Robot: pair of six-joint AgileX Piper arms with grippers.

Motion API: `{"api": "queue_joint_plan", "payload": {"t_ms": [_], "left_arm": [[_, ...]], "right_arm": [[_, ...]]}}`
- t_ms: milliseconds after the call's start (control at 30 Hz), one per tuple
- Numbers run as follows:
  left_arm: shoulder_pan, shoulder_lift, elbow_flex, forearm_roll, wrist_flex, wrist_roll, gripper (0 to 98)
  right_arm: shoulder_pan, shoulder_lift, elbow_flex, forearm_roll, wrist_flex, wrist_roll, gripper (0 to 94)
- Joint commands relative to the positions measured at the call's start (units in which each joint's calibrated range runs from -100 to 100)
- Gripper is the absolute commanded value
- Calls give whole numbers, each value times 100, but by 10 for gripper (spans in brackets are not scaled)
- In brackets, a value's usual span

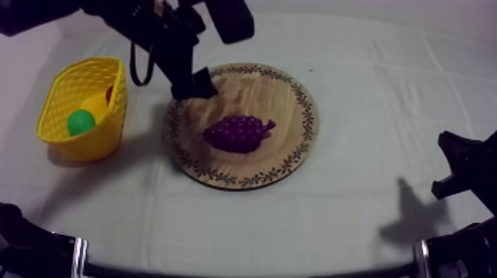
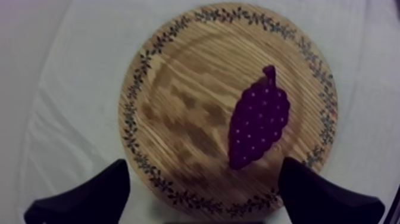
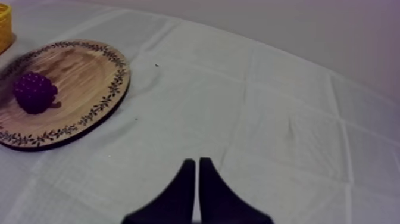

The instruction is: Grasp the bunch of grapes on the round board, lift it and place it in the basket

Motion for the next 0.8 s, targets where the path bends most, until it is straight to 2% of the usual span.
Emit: {"api": "queue_joint_plan", "payload": {"t_ms": [0, 333, 767], "left_arm": [[27, 30, 192, -26, -80, -12, 931], [224, 318, 681, -1, -325, -70, 940], [324, 1287, 711, -22, -1179, -200, 937]], "right_arm": [[2, -1, -3, 1, 0, -1, 4], [2, -1, -3, 1, 0, -1, 4], [2, -1, -3, 1, 0, -1, 4]]}}
